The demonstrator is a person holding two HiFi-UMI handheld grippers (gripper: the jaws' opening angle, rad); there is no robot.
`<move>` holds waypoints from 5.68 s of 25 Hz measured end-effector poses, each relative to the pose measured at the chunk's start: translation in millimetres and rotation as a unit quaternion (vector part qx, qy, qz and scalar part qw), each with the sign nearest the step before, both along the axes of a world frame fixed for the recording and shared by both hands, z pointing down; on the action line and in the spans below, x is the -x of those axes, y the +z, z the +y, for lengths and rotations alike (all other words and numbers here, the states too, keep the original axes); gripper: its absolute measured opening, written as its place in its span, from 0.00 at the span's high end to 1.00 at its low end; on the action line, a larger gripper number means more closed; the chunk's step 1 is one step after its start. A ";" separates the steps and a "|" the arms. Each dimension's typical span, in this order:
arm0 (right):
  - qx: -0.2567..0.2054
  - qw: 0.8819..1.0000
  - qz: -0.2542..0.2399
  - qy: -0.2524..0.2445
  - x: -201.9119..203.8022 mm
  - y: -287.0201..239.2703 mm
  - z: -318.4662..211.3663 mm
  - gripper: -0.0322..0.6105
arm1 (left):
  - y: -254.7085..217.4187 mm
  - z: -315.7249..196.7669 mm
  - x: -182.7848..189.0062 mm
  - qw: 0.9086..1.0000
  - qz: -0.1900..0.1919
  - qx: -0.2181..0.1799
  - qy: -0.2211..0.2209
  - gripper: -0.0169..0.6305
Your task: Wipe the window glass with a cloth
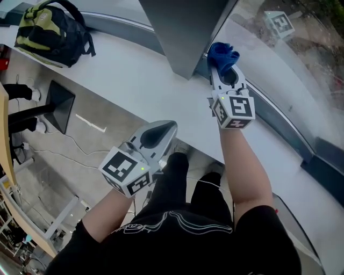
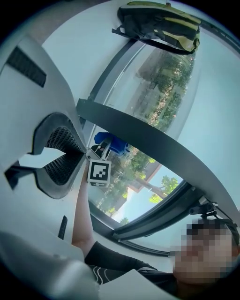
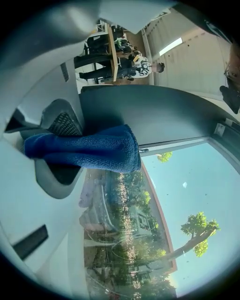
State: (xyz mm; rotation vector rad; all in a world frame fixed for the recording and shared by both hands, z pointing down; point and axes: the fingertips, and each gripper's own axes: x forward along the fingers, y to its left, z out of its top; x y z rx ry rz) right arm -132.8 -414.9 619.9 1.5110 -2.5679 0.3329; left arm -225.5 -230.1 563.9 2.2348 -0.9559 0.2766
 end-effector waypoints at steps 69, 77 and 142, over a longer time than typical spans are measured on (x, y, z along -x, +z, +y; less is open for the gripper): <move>0.023 0.960 0.053 0.274 -639.7 42.6 255.1 0.80 | 29.0 169.7 -507.5 0.959 -0.007 0.012 0.283 0.97; 0.029 0.940 0.028 0.338 -701.2 52.0 280.9 0.81 | 34.0 173.3 -536.6 0.955 -0.006 0.011 0.296 0.97; -0.052 0.990 -0.132 -0.009 -139.2 -534.2 597.9 0.81 | -511.2 391.7 -186.2 0.892 0.129 -0.252 0.352 0.97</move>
